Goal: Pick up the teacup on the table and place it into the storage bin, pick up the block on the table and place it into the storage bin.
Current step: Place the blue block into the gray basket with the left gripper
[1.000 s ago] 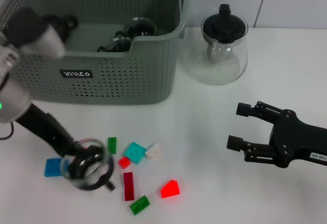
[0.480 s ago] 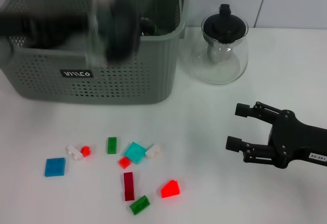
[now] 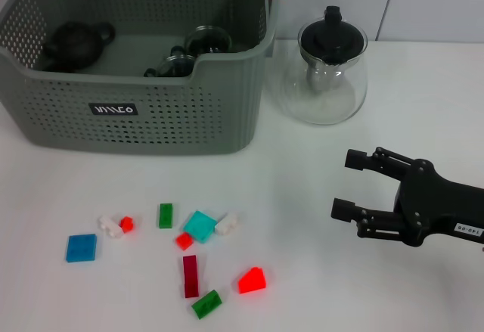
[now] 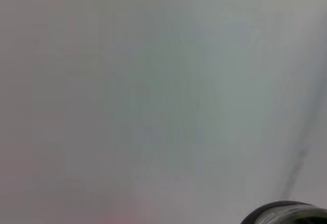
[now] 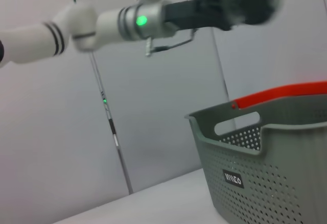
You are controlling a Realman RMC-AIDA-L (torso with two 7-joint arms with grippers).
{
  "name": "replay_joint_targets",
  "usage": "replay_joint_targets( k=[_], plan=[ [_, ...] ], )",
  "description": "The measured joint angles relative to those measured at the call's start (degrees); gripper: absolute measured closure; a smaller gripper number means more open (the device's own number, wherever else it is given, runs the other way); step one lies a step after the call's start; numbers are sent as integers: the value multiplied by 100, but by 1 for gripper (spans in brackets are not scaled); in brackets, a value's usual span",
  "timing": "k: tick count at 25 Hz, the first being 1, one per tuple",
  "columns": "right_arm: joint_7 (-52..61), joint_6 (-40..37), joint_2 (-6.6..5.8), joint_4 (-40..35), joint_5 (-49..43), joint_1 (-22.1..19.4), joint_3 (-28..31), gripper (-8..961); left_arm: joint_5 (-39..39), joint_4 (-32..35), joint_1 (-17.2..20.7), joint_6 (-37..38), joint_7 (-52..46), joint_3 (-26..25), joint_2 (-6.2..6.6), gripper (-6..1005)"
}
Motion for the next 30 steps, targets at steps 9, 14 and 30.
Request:
replay_joint_targets(
  k=[9,14,30],
  plan=[
    [-21,36,8,-1,34,10,86,9,2551,39,-417,-1950,-944,1415,-374,919],
    [-15,44,5,0,37,10,146,9,3928,-330,-473,-2715,-1059,1961,-763,905],
    [0,67,26,0,-1,22,242,9,4639,-1341,-671,-3182,-1117,2315,-799,862]
  ],
)
